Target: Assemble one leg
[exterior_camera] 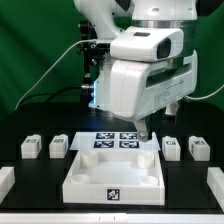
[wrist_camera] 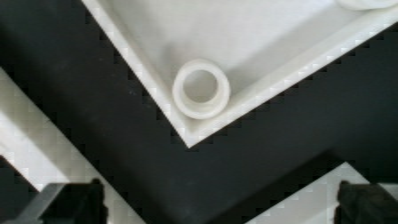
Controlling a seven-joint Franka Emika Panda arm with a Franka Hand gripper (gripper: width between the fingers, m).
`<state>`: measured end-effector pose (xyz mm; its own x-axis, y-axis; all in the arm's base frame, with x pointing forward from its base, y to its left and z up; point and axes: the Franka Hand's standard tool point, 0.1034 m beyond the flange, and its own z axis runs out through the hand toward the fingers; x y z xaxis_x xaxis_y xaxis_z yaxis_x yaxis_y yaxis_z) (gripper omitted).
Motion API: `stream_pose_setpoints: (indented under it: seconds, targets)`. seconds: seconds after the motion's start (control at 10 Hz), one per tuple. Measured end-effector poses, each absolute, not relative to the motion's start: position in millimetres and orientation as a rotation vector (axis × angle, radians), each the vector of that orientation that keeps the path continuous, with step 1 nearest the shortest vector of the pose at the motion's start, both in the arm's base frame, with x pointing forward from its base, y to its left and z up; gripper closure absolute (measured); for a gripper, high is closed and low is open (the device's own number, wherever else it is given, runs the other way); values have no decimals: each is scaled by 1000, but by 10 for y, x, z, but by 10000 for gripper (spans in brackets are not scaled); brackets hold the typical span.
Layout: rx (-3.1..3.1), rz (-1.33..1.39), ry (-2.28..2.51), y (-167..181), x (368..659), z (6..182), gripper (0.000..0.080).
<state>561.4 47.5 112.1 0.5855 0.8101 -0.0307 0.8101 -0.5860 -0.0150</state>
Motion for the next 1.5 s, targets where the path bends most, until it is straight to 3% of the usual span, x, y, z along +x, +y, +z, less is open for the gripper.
stream_pose_setpoints:
  seconds: [0.9,1.2,1.5]
  targets:
    - [2755,-64,1513,451,5551,1105,150]
    - [2479,-124,1948,173,4788,960,150]
    - [2201,-120,2313,-191,4288,598,150]
